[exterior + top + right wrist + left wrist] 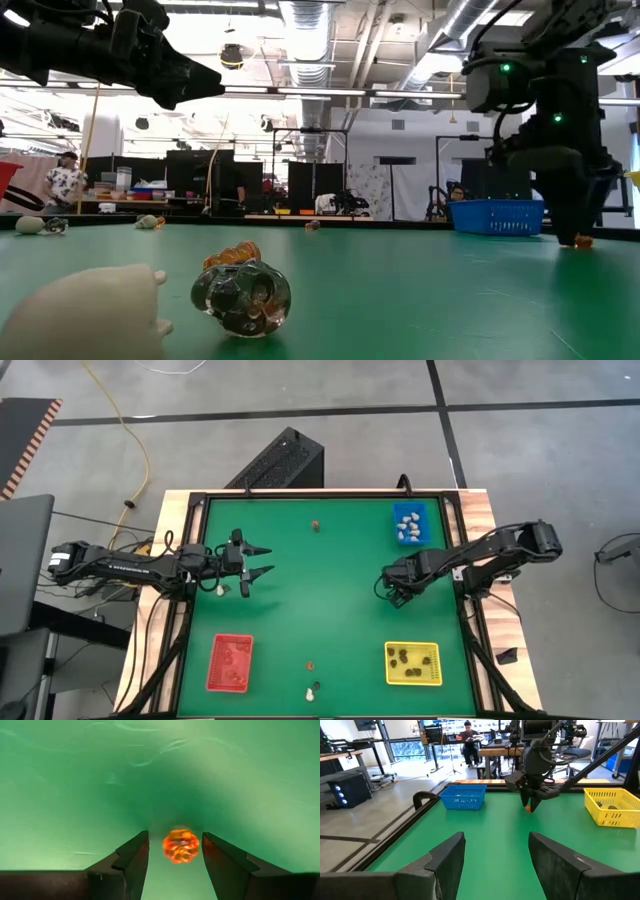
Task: Sort Halloween decoration
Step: Put the orange pumpkin toy into the red bin
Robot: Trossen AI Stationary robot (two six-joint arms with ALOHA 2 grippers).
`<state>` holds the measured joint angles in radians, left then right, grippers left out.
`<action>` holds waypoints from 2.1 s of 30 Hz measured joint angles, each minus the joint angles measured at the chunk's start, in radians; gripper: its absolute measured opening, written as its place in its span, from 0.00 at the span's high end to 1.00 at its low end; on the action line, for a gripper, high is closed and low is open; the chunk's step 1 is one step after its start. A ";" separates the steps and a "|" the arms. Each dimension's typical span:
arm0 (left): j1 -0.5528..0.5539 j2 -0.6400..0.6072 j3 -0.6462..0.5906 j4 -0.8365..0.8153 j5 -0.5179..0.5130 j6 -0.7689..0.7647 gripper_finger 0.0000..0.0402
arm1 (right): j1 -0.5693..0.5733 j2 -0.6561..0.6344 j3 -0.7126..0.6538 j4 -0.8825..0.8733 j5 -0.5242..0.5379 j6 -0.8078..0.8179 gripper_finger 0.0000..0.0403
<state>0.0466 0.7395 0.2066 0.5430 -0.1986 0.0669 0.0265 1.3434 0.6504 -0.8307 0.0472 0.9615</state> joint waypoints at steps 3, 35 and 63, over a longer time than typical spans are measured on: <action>0.000 0.000 0.000 -0.002 0.000 0.000 0.48 | 0.000 0.000 -0.002 0.006 -0.007 0.000 0.48; 0.000 0.000 0.000 -0.003 -0.001 0.000 0.48 | 0.082 0.000 0.067 0.403 -0.022 -0.214 0.69; 0.000 -0.041 0.001 -0.035 -0.026 -0.018 0.48 | 0.121 1.154 1.334 1.136 -0.505 -0.899 0.76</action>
<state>0.0467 0.6984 0.2073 0.5085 -0.2245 0.0486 0.1478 2.4972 1.9849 0.3056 -0.4575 0.0628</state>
